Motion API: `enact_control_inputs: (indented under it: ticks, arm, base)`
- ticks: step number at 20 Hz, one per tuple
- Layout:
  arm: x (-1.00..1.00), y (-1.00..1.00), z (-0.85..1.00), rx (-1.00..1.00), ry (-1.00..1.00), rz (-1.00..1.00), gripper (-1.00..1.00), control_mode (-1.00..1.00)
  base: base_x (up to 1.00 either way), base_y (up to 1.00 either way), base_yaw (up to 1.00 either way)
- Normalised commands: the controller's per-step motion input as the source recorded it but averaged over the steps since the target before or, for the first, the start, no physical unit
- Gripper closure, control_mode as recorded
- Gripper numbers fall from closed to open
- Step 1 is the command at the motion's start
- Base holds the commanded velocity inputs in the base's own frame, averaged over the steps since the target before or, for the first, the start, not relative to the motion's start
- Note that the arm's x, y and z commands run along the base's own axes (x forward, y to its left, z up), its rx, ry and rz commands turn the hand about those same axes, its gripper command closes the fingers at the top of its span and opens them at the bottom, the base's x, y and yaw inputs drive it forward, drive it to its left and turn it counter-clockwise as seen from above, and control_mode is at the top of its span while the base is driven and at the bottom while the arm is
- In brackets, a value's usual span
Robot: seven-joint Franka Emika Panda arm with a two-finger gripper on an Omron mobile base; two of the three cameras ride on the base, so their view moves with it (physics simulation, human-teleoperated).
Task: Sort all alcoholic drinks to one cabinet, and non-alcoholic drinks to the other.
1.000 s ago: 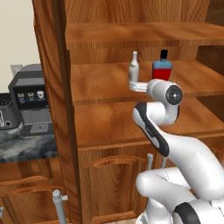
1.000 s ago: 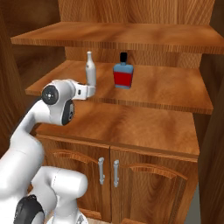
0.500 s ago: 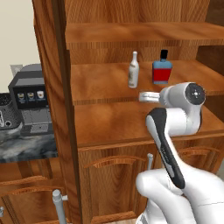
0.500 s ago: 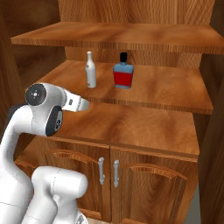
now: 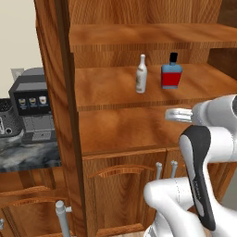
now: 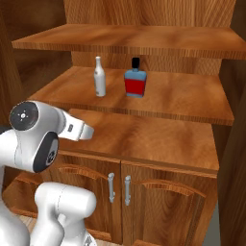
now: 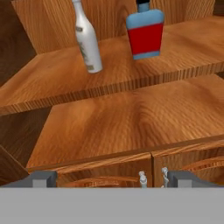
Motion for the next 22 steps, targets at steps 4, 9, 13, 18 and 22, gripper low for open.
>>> enact_control_inputs:
  ticks: [4, 9, 13, 18, 22]
  arm:
    - [-0.38, 0.0, 0.0, 0.01, 0.0, 0.0, -1.0, -1.0]
    - [-0.11, 0.0, 0.0, 0.0, 0.02, 0.0, -1.0, -1.0]
    - [-0.04, 0.0, 0.0, 0.0, 0.01, 0.0, -1.0, 1.0]
    - [0.0, 0.0, 0.0, 0.0, 0.0, 0.0, -1.0, 1.0]
    - [0.0, 0.0, 0.0, 0.0, 0.0, 0.0, -1.0, 1.0]
  base:
    - [0.0, 0.0, 0.0]
    - [0.0, 0.0, 0.0]
    - [-0.36, 0.0, 0.0]
    - [-0.99, 0.0, 0.0]
    - [-1.0, 0.0, 0.0]
